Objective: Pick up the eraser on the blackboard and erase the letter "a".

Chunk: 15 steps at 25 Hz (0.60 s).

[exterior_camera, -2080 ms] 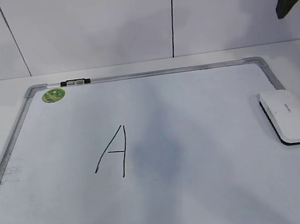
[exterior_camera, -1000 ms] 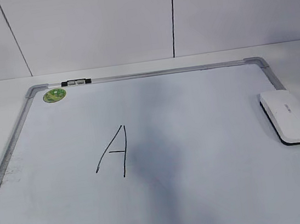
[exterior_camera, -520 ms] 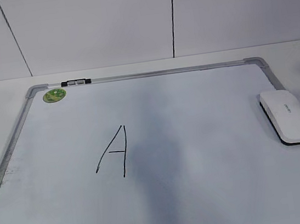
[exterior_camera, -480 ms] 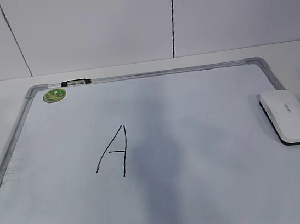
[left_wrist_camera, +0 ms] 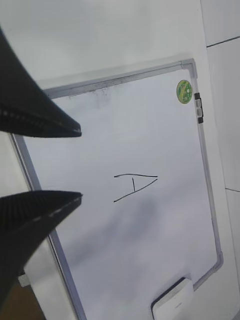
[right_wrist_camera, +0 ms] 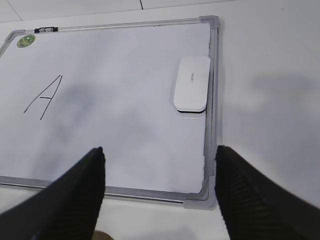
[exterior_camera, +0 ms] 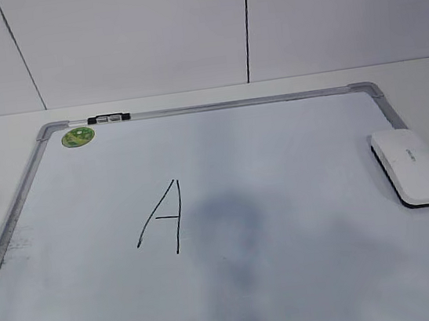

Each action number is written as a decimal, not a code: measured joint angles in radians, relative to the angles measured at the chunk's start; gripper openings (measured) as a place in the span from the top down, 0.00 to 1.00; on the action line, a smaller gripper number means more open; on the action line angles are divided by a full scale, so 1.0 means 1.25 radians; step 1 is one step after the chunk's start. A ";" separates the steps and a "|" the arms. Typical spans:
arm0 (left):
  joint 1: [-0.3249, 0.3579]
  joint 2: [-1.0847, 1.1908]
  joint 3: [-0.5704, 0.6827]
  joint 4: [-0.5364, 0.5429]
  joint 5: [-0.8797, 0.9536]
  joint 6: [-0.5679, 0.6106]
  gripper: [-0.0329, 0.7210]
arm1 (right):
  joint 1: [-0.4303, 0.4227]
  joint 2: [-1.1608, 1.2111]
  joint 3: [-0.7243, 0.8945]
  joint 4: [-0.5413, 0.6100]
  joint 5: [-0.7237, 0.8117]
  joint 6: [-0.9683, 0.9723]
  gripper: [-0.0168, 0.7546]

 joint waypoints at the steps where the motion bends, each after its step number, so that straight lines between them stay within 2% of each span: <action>1: 0.000 -0.012 0.013 0.002 0.000 0.000 0.61 | 0.000 -0.017 0.013 0.000 0.000 0.000 0.27; 15: 0.000 -0.215 0.182 0.063 0.006 -0.001 0.62 | 0.000 -0.131 0.192 -0.040 0.000 -0.012 0.27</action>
